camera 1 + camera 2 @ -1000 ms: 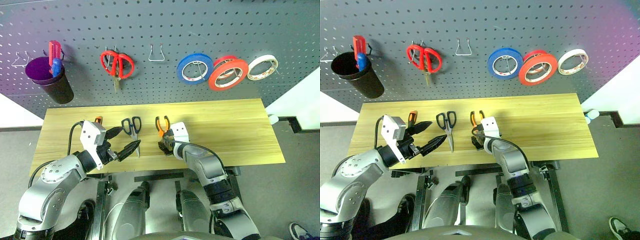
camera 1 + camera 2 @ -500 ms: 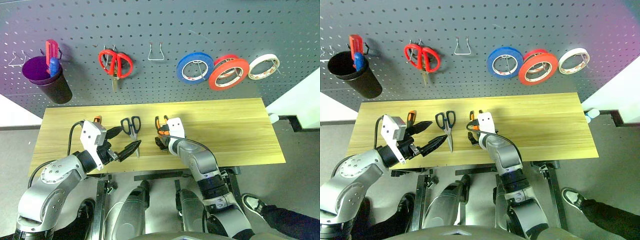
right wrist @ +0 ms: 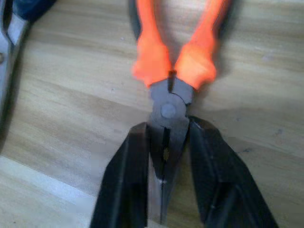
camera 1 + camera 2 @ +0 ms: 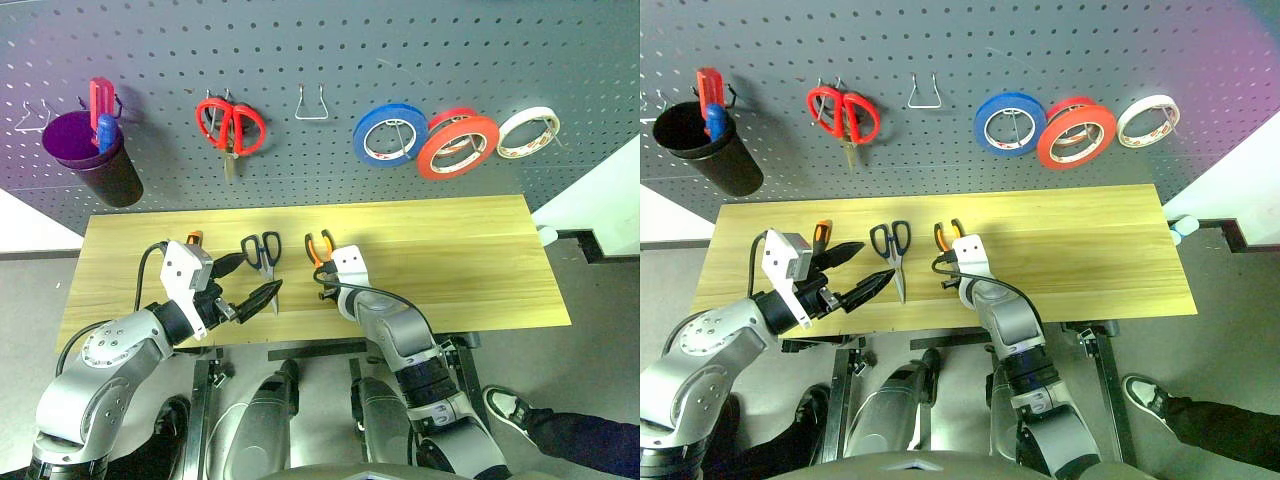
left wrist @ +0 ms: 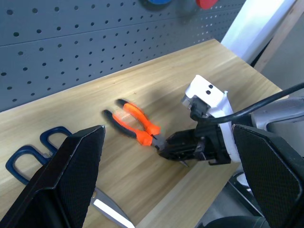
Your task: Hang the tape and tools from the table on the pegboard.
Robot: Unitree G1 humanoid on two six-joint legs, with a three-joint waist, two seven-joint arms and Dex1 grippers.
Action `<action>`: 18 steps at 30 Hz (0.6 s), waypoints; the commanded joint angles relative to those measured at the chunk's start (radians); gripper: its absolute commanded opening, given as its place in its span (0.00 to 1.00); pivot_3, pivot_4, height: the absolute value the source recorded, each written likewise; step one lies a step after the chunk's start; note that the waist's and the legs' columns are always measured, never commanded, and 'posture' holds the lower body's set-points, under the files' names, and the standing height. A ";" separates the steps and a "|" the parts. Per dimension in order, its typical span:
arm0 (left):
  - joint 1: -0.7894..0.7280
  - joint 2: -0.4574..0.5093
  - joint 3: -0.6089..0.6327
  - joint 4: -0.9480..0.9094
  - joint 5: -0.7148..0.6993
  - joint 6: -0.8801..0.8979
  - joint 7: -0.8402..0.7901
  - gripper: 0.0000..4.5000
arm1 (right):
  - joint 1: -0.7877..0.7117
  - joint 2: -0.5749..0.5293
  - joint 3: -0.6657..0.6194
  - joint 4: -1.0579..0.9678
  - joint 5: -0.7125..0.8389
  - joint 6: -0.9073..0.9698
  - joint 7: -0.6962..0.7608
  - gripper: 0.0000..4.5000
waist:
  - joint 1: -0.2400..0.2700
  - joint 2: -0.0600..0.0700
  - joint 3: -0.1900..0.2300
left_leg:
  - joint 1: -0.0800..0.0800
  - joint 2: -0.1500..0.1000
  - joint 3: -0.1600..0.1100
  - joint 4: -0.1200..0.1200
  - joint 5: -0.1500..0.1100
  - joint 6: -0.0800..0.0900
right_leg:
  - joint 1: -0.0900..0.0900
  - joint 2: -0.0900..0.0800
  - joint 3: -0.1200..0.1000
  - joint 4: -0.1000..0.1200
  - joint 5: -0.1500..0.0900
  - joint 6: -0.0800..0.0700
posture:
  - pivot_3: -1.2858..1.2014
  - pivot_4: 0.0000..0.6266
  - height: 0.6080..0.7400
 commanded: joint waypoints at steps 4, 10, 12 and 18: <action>0.013 0.009 0.013 -0.050 -0.019 0.002 0.004 1.00 | 0.001 -0.003 -0.009 -0.008 -0.001 0.005 -0.002 0.18 | 0.001 0.000 0.000 | 0.000 0.000 0.000 0.000 0.000 0.000 | 0.000 0.000 0.000 0.000 0.000 0.000 | 0.55 0.57 1.00; 0.012 0.008 0.010 -0.048 -0.020 -0.001 0.005 1.00 | 0.002 -0.036 0.023 0.004 -0.025 -0.009 0.017 0.18 | 0.001 0.000 0.000 | 0.000 0.000 0.000 0.000 0.000 0.000 | -0.001 0.000 0.000 0.000 0.000 0.000 | 0.55 0.56 1.00; 0.011 0.009 0.009 -0.048 -0.020 -0.001 0.004 1.00 | 0.003 -0.040 0.009 0.009 -0.023 -0.005 0.010 0.34 | 0.001 0.000 0.000 | 0.000 0.000 0.000 0.000 0.000 0.000 | -0.001 0.000 0.000 0.000 0.000 0.000 | 0.55 0.56 1.00; 0.001 0.013 0.010 -0.037 -0.017 -0.005 0.000 1.00 | -0.003 -0.034 -0.013 0.011 -0.015 -0.007 0.007 0.78 | 0.002 0.000 0.000 | 0.000 0.000 0.000 0.000 0.000 0.000 | 0.000 0.000 0.000 0.000 0.000 0.000 | 0.55 0.55 1.00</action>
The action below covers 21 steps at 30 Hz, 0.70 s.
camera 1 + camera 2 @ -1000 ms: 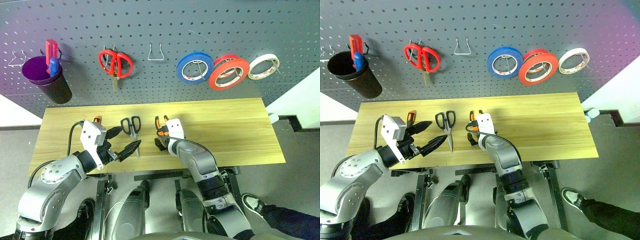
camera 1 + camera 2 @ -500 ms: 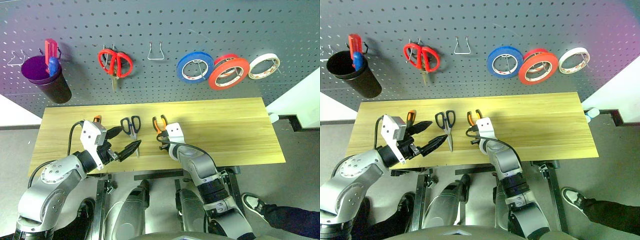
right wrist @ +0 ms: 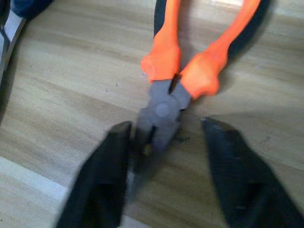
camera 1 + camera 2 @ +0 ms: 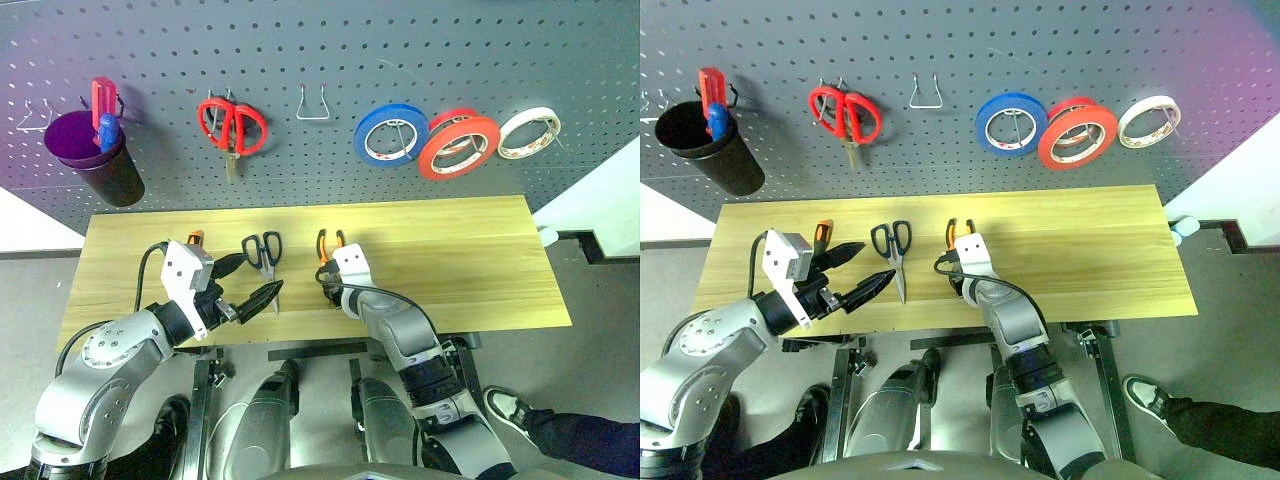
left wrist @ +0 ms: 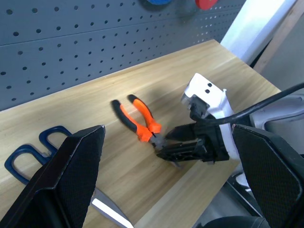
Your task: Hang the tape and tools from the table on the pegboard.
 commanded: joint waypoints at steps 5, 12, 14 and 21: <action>-0.004 0.009 0.006 -0.026 -0.006 -0.014 -0.008 1.00 | -0.003 0.021 -0.034 0.014 0.019 0.022 -0.007 1.00 | -0.001 0.000 0.000 | 0.000 0.000 0.000 0.000 0.000 0.000 | 0.000 0.000 0.000 0.000 0.000 0.000 | 0.55 0.55 1.00; -0.001 0.012 0.006 -0.028 -0.006 -0.011 -0.008 1.00 | -0.103 0.072 -0.121 0.070 0.057 0.021 -0.033 1.00 | -0.001 0.000 0.000 | 0.000 0.000 0.000 0.000 0.000 -0.001 | 0.000 0.000 0.000 0.000 0.000 0.000 | 0.55 0.56 1.00; -0.001 0.012 0.007 -0.030 -0.006 -0.011 -0.006 1.00 | -0.134 0.080 -0.138 0.097 0.062 0.014 -0.038 1.00 | -0.001 0.000 0.000 | 0.000 0.000 0.000 0.000 0.000 -0.001 | 0.000 0.000 0.000 0.000 0.000 0.000 | 0.55 0.56 1.00; 0.007 0.011 0.013 -0.039 -0.009 -0.009 0.002 1.00 | -0.239 0.091 -0.174 0.239 0.066 -0.042 -0.056 1.00 | -0.002 0.000 0.000 | -0.001 0.000 0.000 -0.001 0.000 -0.001 | 0.000 0.000 0.000 0.000 0.000 0.000 | 0.56 0.57 1.00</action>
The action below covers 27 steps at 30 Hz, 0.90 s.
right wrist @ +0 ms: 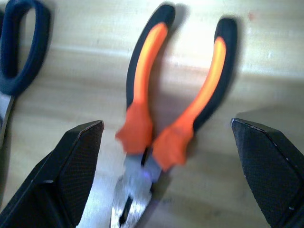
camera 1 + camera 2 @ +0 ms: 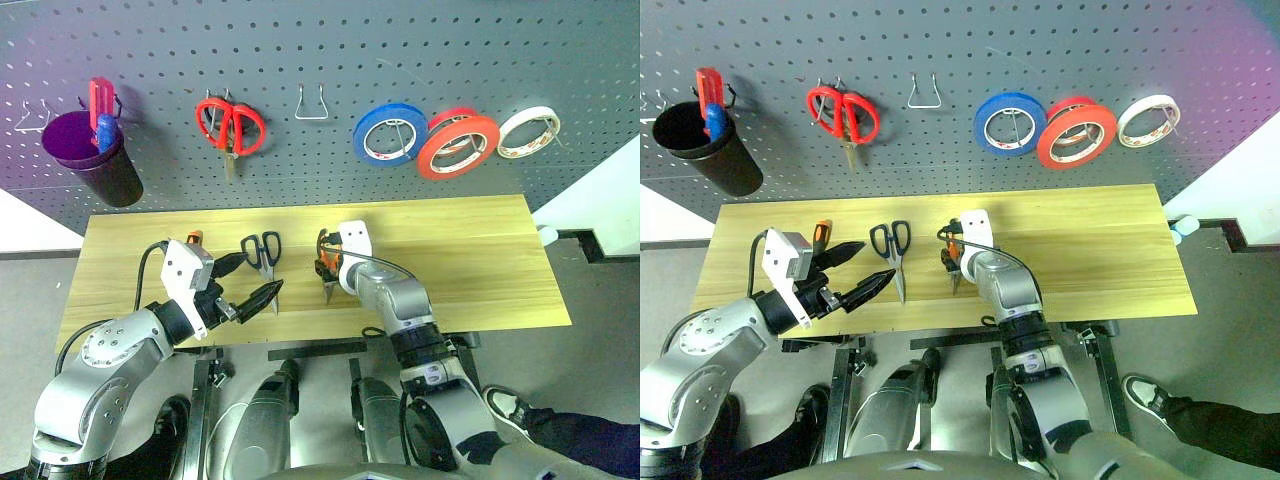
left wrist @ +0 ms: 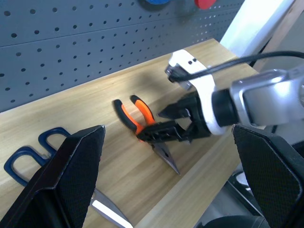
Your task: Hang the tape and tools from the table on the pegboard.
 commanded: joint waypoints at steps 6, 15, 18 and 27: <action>0.018 0.006 0.017 -0.045 -0.011 -0.011 0.004 1.00 | -0.045 0.037 0.002 0.081 0.016 -0.038 -0.018 1.00 | 0.000 0.000 0.000 | 0.000 0.000 0.000 0.000 0.000 0.000 | 0.001 0.000 0.000 0.000 0.000 0.000 | 0.56 0.57 1.00; 0.025 0.002 0.011 -0.055 -0.011 -0.012 0.011 1.00 | -0.030 0.050 0.044 0.077 0.008 -0.035 -0.008 1.00 | 0.000 0.000 0.000 | 0.000 0.000 0.000 0.000 0.000 0.000 | 0.001 0.000 0.000 0.000 0.000 0.000 | 0.56 0.58 1.00; 0.024 0.002 0.014 -0.054 -0.011 -0.012 0.013 1.00 | -0.018 0.053 0.054 0.076 0.008 -0.030 -0.016 0.92 | 0.000 0.000 0.000 | 0.000 0.000 0.000 0.000 0.000 0.000 | 0.000 0.000 0.000 0.000 0.000 0.000 | 0.56 0.58 1.00; 0.034 0.002 0.020 -0.066 -0.016 -0.009 0.021 1.00 | -0.013 0.038 0.067 0.081 0.004 -0.032 -0.017 0.46 | 0.000 0.000 0.000 | 0.000 0.000 0.000 0.000 0.000 0.000 | 0.000 0.000 0.000 0.000 0.000 0.000 | 0.56 0.59 1.00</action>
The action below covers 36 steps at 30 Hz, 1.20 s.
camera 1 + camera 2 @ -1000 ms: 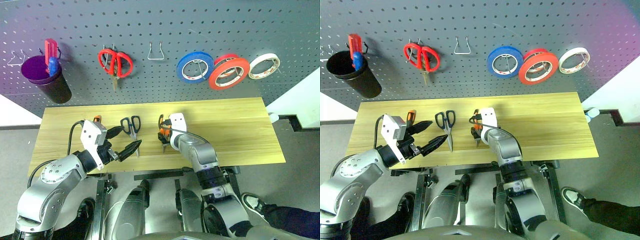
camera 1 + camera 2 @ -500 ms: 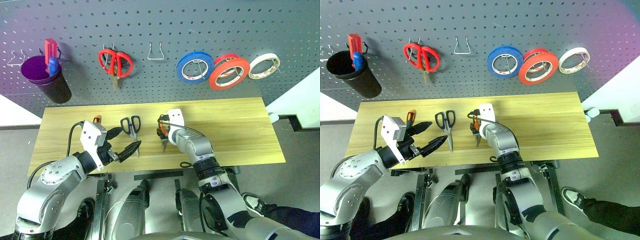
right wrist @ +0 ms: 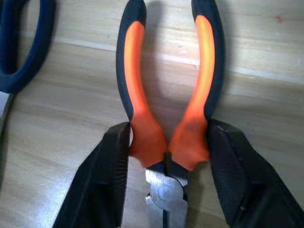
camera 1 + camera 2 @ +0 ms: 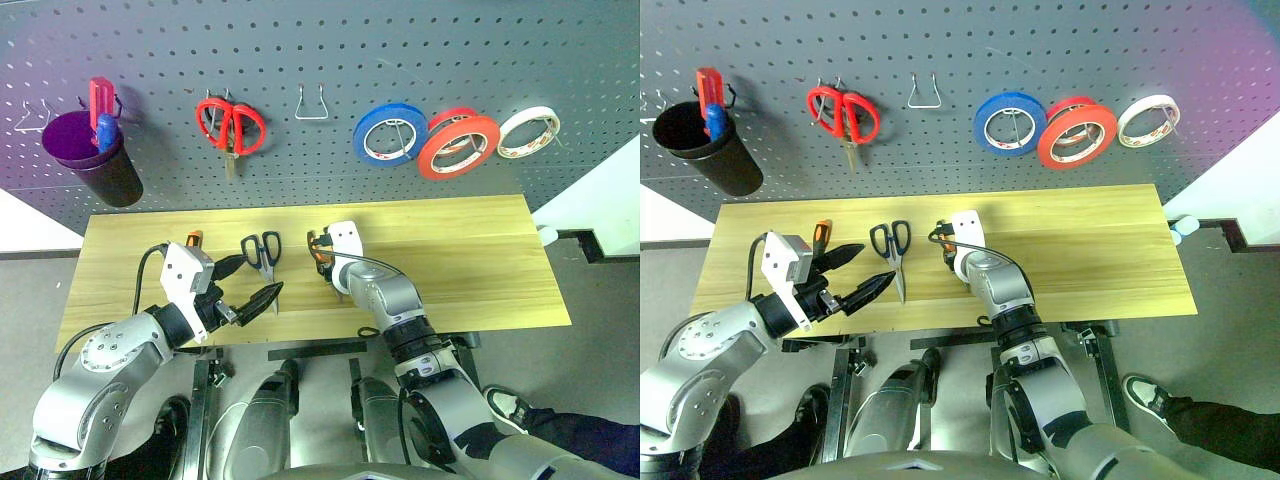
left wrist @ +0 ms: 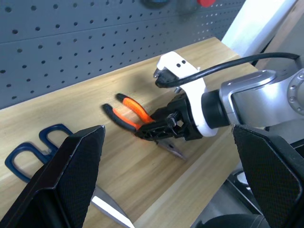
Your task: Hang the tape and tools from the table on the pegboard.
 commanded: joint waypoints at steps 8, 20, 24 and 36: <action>0.013 0.007 0.018 -0.033 -0.016 -0.009 0.000 1.00 | 0.023 0.009 0.045 -0.005 -0.017 -0.014 0.035 0.46 | -0.001 0.000 0.000 | 0.000 0.000 0.000 0.000 0.000 0.000 | 0.000 0.000 0.000 0.000 0.000 0.000 | 0.56 0.59 1.00; -0.009 0.001 0.004 0.001 -0.001 -0.025 -0.013 1.00 | 0.077 -0.054 0.015 -0.223 0.014 0.131 0.094 0.46 | 0.000 0.000 0.001 | -0.001 0.000 0.000 0.000 0.000 0.000 | -0.001 0.000 0.000 0.000 0.000 0.000 | 0.55 0.55 1.00; -0.031 -0.004 -0.010 0.023 0.010 -0.034 -0.021 1.00 | 0.083 -0.058 0.002 -0.282 0.029 0.168 0.105 0.46 | -0.002 0.000 0.001 | -0.002 0.000 0.000 -0.001 0.000 0.000 | -0.001 0.000 0.000 0.000 0.000 0.000 | 0.54 0.53 1.00; -0.089 -0.016 -0.042 0.097 0.044 -0.074 -0.054 1.00 | 0.115 -0.071 -0.060 -0.439 0.100 0.190 0.130 0.46 | -0.002 0.000 0.001 | -0.003 0.000 0.000 -0.001 0.001 -0.001 | -0.002 0.000 -0.001 0.000 0.000 0.000 | 0.52 0.47 1.00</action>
